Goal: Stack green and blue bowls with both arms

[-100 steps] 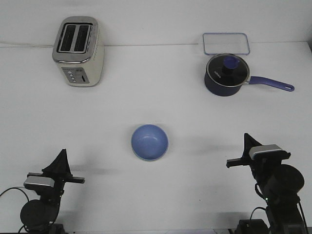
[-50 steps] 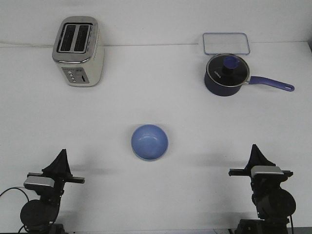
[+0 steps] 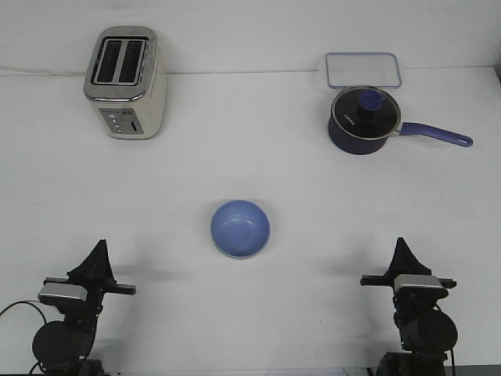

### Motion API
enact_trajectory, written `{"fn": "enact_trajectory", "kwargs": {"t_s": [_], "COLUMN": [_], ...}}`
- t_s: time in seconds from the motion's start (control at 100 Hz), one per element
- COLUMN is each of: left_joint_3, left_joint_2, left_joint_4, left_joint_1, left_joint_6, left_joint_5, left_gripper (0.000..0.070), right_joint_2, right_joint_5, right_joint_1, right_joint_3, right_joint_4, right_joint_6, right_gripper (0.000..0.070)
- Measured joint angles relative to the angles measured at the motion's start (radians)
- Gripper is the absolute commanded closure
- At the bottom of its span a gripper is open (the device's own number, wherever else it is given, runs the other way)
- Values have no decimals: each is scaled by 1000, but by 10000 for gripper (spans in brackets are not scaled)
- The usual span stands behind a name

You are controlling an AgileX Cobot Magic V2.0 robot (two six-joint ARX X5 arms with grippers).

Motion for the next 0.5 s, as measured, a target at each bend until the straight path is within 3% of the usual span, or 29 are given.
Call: {"fn": "enact_trajectory", "kwargs": {"t_s": [0.5], "left_joint_3": [0], "left_joint_2": [0], "left_joint_4": [0], "left_joint_1": [0], "left_joint_6": [0], "left_joint_5": [0], "left_gripper": [689], "right_joint_2": [0], "right_joint_5": [0], "right_joint_1": [17], "right_joint_3": [-11], "right_joint_4": [2], "right_joint_6": [16], "right_gripper": [697]}}
